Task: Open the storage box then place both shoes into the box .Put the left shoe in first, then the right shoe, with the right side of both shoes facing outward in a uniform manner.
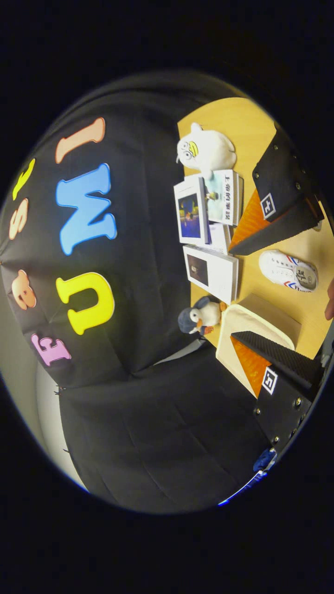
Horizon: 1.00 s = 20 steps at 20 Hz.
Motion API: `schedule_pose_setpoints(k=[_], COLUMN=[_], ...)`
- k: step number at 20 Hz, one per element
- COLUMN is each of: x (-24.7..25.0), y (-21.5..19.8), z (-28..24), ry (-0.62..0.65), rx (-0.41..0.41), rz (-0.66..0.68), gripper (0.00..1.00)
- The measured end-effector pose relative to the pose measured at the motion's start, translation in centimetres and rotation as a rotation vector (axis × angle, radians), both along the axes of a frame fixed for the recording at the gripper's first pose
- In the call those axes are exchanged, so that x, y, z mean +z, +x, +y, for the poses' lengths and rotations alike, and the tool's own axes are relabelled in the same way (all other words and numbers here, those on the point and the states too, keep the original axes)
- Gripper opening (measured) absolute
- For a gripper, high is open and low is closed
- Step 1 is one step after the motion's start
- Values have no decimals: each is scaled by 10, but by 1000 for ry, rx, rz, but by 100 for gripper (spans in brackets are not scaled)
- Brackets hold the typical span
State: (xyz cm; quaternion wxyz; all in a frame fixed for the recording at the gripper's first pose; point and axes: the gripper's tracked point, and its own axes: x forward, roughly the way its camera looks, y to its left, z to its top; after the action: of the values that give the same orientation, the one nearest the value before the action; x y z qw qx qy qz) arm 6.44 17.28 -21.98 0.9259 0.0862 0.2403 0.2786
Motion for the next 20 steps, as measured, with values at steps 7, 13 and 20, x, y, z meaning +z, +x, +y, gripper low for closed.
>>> schedule_pose_setpoints(k=[7, 13, 20], x=[-88, -135, -128], y=[-2, -4, -18], z=[64, 115, 149], ry=[77, 224, 470], rx=[125, 213, 254], rz=[236, 453, 634], gripper=[100, 96, 93])
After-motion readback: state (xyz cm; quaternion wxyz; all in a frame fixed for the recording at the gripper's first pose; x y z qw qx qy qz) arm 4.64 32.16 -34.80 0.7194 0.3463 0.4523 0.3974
